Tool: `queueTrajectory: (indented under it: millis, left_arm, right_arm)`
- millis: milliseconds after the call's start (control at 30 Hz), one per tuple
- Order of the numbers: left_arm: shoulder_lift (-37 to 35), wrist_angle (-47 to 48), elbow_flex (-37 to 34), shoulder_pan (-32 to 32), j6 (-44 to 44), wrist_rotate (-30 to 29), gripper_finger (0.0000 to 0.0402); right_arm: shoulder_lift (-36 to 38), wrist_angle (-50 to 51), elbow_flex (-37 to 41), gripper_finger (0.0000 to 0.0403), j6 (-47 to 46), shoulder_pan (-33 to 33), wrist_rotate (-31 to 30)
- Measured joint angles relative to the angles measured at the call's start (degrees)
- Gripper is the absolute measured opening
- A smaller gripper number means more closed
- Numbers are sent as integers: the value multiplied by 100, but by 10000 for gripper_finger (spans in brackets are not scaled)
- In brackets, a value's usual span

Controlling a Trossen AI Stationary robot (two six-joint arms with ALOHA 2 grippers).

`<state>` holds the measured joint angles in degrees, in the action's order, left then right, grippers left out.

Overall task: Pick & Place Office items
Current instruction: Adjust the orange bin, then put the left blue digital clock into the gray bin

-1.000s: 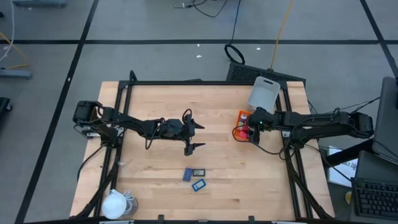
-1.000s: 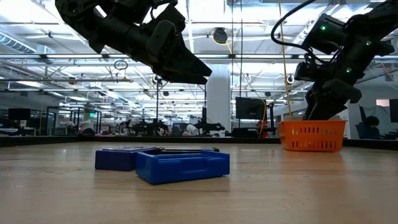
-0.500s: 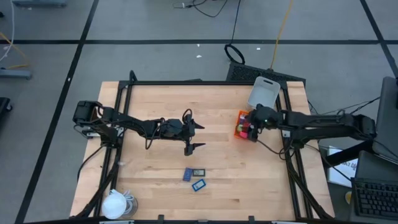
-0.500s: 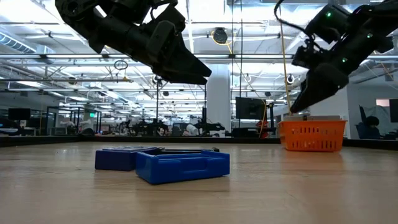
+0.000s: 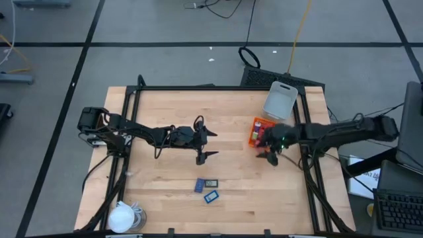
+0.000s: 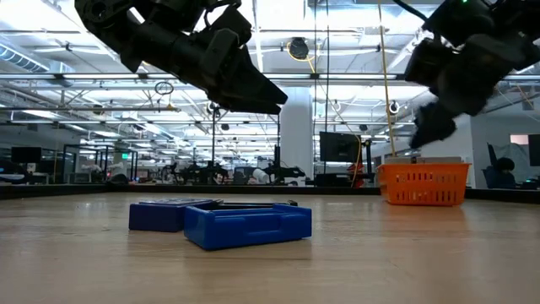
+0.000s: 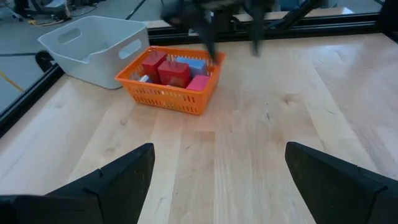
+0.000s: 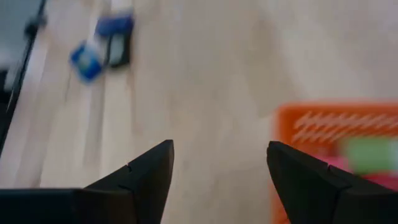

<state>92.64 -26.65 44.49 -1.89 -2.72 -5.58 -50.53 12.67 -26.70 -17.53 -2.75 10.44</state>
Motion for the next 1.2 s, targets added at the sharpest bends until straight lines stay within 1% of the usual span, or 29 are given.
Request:
queueTrajectory:
  millis: [100,200,267,400,533,633,733,833,1033,1200]
  left_arm:
    - [-1,-10,0,8,0,-58,365]
    - [-2,-11,0,29,14,-53,365]
    - [-2,-11,0,39,53,-57,365]
    - [-1,-16,0,39,79,-56,365]
    - [-2,-16,0,35,92,-56,365]
    - [-1,-14,0,37,133,-56,365]
    - [-2,-13,0,37,138,-56,365]
    - [-2,-11,0,37,142,-56,365]
    - [-2,-11,0,37,153,-53,365]
    - [-2,-62,0,37,175,-47,365]
  right_arm:
    - [-378,-47,0,241,-41,513,-21]
    - [-721,-82,-2,236,15,902,-500]
    - [-911,-93,-2,232,49,1033,-850]
    - [-1149,-199,-2,224,54,1091,-1437]
    - [-1265,-195,-2,217,53,1018,-2154]
    - [-1312,-256,-2,211,61,926,-2469]
    - [-1360,-452,-2,208,63,827,-2515]
    - [-1423,-855,-2,207,191,767,-2559]
    - [-1636,-1941,-2,207,854,691,-2578]
    - [-1613,-2868,-1,207,1747,714,-2539]
